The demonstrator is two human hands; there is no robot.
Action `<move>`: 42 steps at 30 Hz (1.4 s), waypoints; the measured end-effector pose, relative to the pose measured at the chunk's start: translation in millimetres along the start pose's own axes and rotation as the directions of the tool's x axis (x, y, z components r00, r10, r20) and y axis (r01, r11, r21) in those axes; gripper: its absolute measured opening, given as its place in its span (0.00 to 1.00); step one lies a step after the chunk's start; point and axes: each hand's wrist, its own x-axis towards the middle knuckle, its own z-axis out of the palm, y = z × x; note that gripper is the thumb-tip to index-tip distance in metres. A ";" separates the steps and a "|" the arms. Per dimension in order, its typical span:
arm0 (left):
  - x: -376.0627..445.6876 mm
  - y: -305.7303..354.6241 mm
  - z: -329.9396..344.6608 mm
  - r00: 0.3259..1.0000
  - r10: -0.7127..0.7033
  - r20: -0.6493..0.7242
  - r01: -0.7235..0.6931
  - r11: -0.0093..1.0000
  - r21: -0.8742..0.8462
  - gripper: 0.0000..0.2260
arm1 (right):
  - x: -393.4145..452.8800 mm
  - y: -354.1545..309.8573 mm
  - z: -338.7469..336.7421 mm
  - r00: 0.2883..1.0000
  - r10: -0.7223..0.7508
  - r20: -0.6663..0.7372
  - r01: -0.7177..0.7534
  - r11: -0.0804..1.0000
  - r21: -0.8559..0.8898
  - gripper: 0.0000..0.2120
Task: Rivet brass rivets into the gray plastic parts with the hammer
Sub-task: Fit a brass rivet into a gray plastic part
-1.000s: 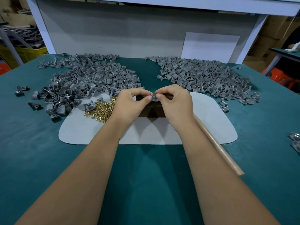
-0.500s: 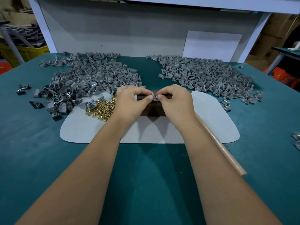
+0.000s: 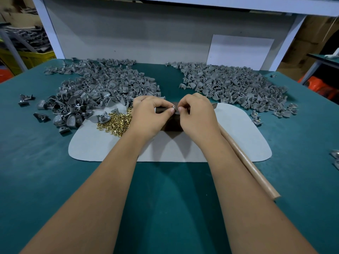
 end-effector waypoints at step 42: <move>6.7 -2.8 -4.3 0.999 0.020 0.045 -0.021 1.000 0.022 0.05 | 6.6 -18.7 -11.1 0.995 0.077 0.065 -0.064 0.982 -0.177 0.04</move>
